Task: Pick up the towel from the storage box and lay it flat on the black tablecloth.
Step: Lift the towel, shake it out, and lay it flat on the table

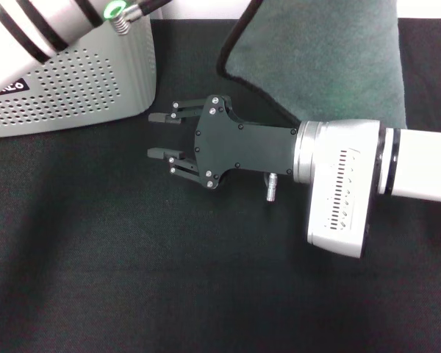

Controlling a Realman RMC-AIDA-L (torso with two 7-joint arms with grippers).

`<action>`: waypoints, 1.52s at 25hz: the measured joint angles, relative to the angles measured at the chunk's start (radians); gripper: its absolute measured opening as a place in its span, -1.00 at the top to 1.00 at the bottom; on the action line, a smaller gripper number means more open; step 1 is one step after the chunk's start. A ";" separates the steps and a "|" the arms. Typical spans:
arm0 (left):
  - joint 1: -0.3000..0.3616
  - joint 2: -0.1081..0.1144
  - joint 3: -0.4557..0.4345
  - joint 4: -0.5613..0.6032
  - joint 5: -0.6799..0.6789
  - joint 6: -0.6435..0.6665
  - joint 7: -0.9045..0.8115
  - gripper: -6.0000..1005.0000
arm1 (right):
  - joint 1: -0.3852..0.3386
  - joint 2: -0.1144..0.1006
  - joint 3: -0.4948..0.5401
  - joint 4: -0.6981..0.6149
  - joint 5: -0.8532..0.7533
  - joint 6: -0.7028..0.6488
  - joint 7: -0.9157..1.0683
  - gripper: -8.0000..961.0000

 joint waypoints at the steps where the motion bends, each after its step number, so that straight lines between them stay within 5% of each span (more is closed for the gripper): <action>1: -0.003 0.001 0.004 0.000 -0.010 0.000 0.002 0.96 | 0.007 0.000 0.000 0.007 0.002 -0.001 0.000 0.19; 13: -0.003 0.003 0.026 0.003 -0.033 0.000 0.012 0.96 | 0.048 0.000 0.052 0.076 0.007 -0.009 0.000 0.19; 38: 0.148 0.003 -0.067 0.000 -0.033 -0.005 0.029 0.96 | -0.167 0.000 0.133 -0.074 -0.017 0.043 -0.002 0.19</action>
